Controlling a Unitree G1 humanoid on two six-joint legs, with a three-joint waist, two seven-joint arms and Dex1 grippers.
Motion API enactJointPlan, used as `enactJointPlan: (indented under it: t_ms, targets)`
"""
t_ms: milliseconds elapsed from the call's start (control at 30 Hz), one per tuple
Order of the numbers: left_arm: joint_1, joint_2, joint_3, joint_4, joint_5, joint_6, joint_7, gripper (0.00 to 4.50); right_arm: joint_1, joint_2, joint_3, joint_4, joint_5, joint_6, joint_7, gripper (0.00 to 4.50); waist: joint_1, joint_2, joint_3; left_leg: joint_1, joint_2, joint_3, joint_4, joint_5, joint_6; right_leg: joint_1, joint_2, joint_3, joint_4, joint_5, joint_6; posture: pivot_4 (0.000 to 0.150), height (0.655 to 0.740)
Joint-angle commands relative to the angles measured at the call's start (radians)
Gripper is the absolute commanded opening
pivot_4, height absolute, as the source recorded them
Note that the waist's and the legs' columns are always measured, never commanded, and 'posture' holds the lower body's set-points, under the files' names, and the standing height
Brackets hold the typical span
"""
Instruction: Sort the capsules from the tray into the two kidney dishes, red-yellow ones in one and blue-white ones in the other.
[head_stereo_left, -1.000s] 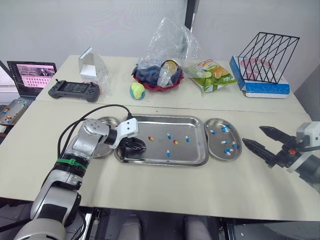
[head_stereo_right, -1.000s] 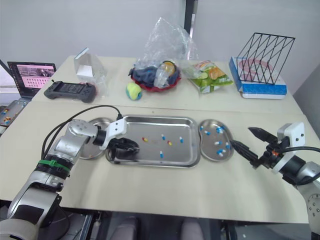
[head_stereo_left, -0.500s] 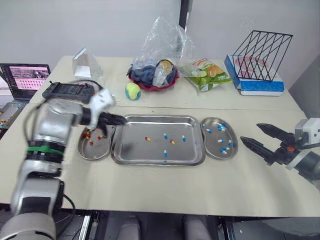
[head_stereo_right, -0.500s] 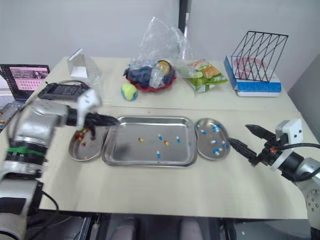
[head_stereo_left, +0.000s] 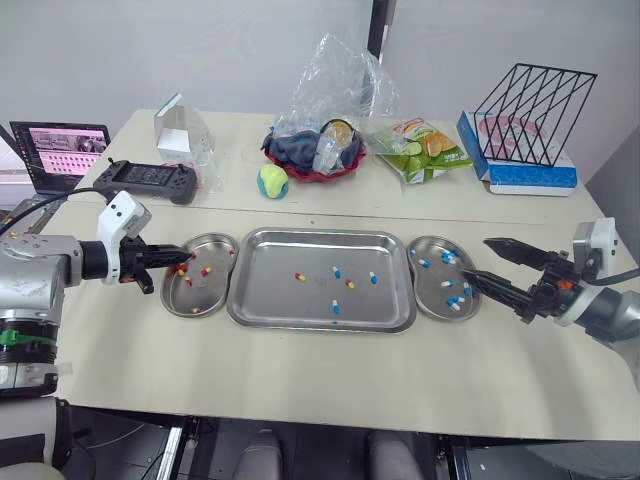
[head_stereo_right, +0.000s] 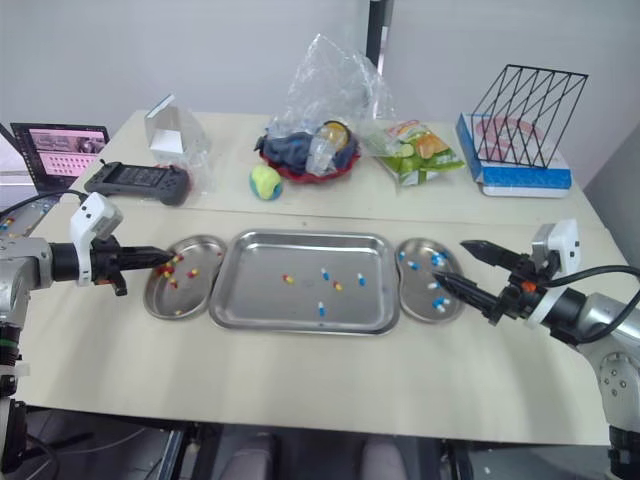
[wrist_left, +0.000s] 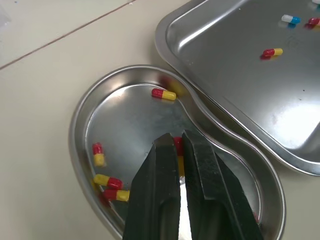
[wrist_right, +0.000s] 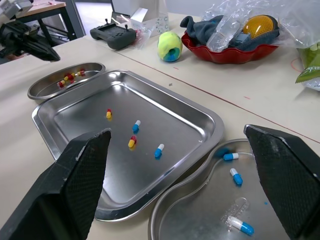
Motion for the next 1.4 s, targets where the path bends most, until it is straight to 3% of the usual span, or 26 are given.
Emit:
enactJointPlan:
  t_ms: [33, 133, 400, 533, 600, 967, 1100, 1400]
  targets:
    - [0.074, -0.021, 0.024, -0.065, -0.019, -0.039, 0.038, 0.05, -0.028, -0.022, 0.007, 0.003, -0.009, -0.007, 0.016, 4.5, -0.004, 0.0, 0.0, 0.0, 0.0, 0.0, 0.0, 0.0, 0.0, 0.0, 0.0, 0.0, 0.0, 0.0, 0.0, 0.15, 0.738]
    - [0.08, -0.021, 0.021, -0.056, -0.015, -0.04, 0.049, 0.05, -0.037, -0.019, 0.009, 0.017, -0.02, -0.016, 0.013, 4.5, -0.005, -0.001, 0.001, 0.0, 0.0, 0.0, 0.0, 0.0, 0.0, -0.001, 0.0, 0.0, 0.001, 0.0, 0.0, 0.15, 0.738]
    - [0.076, -0.015, 0.027, -0.029, -0.026, -0.045, 0.049, 2.69, -0.04, -0.014, 0.009, 0.022, -0.04, -0.021, 0.017, 4.5, -0.002, -0.002, 0.001, 0.0, 0.0, 0.0, 0.0, 0.0, 0.0, -0.001, 0.0, 0.0, 0.0, 0.0, 0.0, 0.15, 0.738]
    - [0.04, -0.016, 0.099, 0.025, -0.052, -0.091, 0.091, 4.06, -0.032, -0.005, -0.005, 0.022, -0.028, -0.005, 0.006, 4.5, -0.004, -0.002, 0.001, 0.0, 0.0, 0.0, 0.0, 0.0, 0.0, -0.001, 0.0, 0.0, 0.001, 0.0, 0.0, 0.15, 0.738]
    - [0.047, -0.003, 0.152, 0.045, -0.078, -0.121, 0.097, 4.47, -0.019, 0.002, -0.016, 0.023, -0.025, -0.006, 0.0, 4.5, -0.004, -0.002, 0.001, 0.0, 0.0, 0.0, 0.0, 0.0, 0.0, -0.001, 0.0, 0.0, 0.0, 0.0, 0.0, 0.15, 0.738]
    - [0.199, 0.003, 0.421, 0.046, -0.197, -0.216, 0.177, 4.47, -0.004, 0.037, -0.019, 0.107, -0.079, -0.071, -0.034, 4.5, -0.002, -0.002, 0.001, 0.0, 0.0, 0.0, -0.001, 0.0, 0.0, -0.001, 0.0, 0.0, 0.0, 0.0, 0.0, 0.15, 0.738]
    - [0.255, -0.012, 0.499, 0.119, -0.178, -0.389, 0.228, 4.47, -0.056, 0.027, -0.003, 0.244, -0.169, -0.159, -0.047, 4.5, -0.002, -0.002, 0.001, 0.001, 0.0, 0.0, -0.001, 0.0, 0.0, 0.0, 0.0, 0.0, 0.0, 0.0, 0.0, 0.15, 0.738]
    - [0.38, -0.048, 0.537, 0.112, -0.227, -0.409, 0.228, 4.47, -0.121, 0.014, 0.0, 0.412, -0.245, -0.277, -0.022, 4.5, -0.005, -0.002, 0.001, 0.001, 0.0, 0.0, -0.002, 0.0, 0.0, -0.001, 0.0, 0.0, 0.0, 0.0, -0.001, 0.15, 0.738]
